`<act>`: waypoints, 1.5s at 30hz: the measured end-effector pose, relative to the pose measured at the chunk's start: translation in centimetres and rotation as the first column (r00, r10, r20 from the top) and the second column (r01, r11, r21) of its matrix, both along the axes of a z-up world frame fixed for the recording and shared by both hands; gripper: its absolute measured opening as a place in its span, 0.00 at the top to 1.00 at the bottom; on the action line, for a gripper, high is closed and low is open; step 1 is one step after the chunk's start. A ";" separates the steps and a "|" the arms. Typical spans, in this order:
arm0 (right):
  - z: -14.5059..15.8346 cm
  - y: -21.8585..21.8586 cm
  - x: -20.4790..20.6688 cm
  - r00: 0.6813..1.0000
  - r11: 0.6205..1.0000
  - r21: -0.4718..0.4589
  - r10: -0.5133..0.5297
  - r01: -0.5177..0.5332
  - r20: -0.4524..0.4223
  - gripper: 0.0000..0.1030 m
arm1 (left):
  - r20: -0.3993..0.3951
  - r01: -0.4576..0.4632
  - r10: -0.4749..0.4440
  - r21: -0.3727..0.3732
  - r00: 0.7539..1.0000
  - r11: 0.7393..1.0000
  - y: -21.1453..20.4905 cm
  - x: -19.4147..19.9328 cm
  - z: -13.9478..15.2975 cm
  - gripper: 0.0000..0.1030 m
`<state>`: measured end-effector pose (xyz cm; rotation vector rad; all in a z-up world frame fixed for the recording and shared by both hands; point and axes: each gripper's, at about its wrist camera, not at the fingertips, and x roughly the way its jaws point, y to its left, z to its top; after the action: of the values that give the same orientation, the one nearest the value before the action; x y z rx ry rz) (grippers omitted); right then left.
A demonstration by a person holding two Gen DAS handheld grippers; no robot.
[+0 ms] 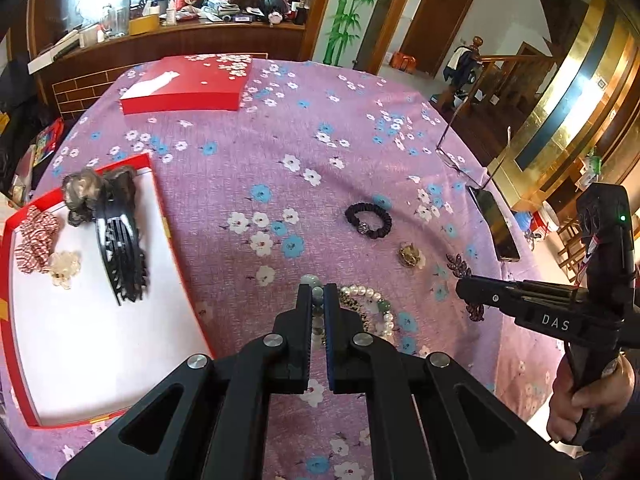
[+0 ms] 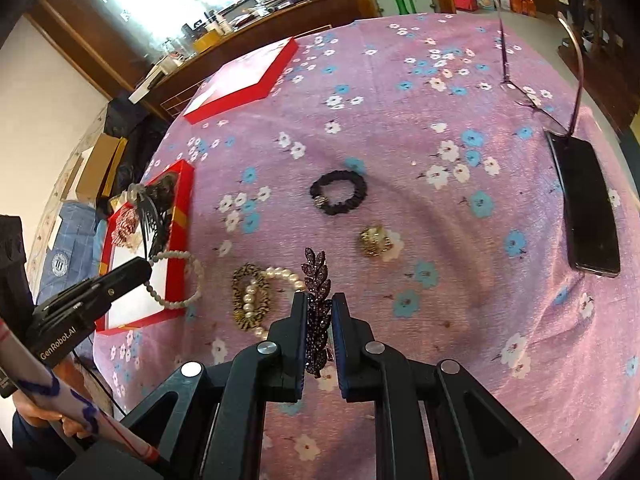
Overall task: Organize jewelry
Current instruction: 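Carry the bracelet and beaded clip over the white tray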
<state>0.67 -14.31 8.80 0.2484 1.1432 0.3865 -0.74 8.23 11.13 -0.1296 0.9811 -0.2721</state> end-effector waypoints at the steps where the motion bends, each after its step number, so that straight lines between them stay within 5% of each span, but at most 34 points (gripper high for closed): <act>1: 0.1 0.4 0.0 1.000 1.000 -0.001 0.010 -0.010 -0.001 0.88 | 0.003 -0.006 0.006 0.001 1.000 1.000 0.3 -0.2 0.1 0.95; 17: 1.3 10.5 -0.1 0.980 0.980 0.004 0.201 -0.201 0.000 0.87 | 0.018 -0.163 0.163 -0.006 0.986 0.987 8.9 -2.9 0.5 0.95; 31: 2.4 24.7 2.0 0.915 0.915 0.027 0.402 -0.402 0.010 0.87 | 0.003 -0.349 0.349 0.003 0.937 0.937 21.0 -3.4 -0.3 0.95; 45: -2.5 34.4 7.3 0.915 0.914 -0.030 0.403 -0.403 -0.030 0.86 | -0.011 -0.437 0.439 0.086 0.898 0.895 25.7 -0.4 -4.5 0.95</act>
<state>7.95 20.10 6.29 -0.0196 1.2235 0.7290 -1.16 33.94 6.62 -0.2772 0.9641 0.1867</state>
